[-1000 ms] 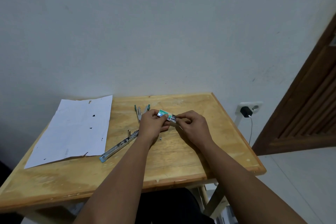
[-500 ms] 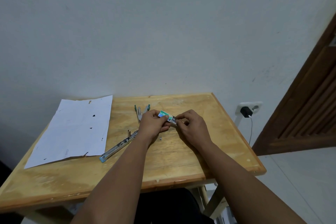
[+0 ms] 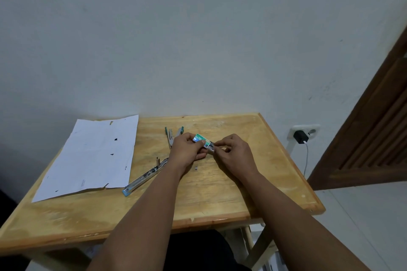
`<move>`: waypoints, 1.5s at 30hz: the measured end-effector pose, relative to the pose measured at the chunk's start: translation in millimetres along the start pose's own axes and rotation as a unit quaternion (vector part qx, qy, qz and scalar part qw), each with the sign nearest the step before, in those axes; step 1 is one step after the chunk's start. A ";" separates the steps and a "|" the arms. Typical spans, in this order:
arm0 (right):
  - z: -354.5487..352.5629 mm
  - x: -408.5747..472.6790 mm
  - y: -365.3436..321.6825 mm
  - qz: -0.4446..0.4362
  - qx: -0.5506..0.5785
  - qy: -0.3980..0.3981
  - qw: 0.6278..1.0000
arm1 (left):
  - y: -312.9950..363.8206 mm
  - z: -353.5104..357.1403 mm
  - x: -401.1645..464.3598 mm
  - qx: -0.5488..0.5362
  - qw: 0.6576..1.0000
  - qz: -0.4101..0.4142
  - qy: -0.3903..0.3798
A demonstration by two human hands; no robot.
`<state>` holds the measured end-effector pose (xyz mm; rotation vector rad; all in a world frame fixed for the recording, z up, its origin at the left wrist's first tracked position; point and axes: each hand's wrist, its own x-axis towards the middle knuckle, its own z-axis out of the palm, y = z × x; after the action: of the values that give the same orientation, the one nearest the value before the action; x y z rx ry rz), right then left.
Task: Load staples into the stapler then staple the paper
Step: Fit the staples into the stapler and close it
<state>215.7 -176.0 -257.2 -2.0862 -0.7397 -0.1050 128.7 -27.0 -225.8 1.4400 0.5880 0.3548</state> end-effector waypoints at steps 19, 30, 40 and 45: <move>-3.9 1.9 2.0 0.034 0.109 0.007 0.993 | 2.7 0.9 1.7 -0.002 1.000 -0.020 0.007; -8.8 -3.8 -3.2 0.098 0.127 0.134 0.978 | 0.1 2.1 2.8 -0.043 0.999 -0.003 0.033; -3.6 -2.6 -3.8 0.112 -0.094 0.091 0.985 | -3.7 0.8 3.8 -0.062 0.996 0.014 0.070; -14.0 -9.5 -12.1 0.159 0.211 0.225 0.938 | -3.0 0.3 2.8 -0.081 0.994 0.019 0.071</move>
<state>204.2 -186.2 -243.2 -1.6527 -0.1234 -0.2156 130.7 -26.0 -229.2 1.2781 0.6332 0.5266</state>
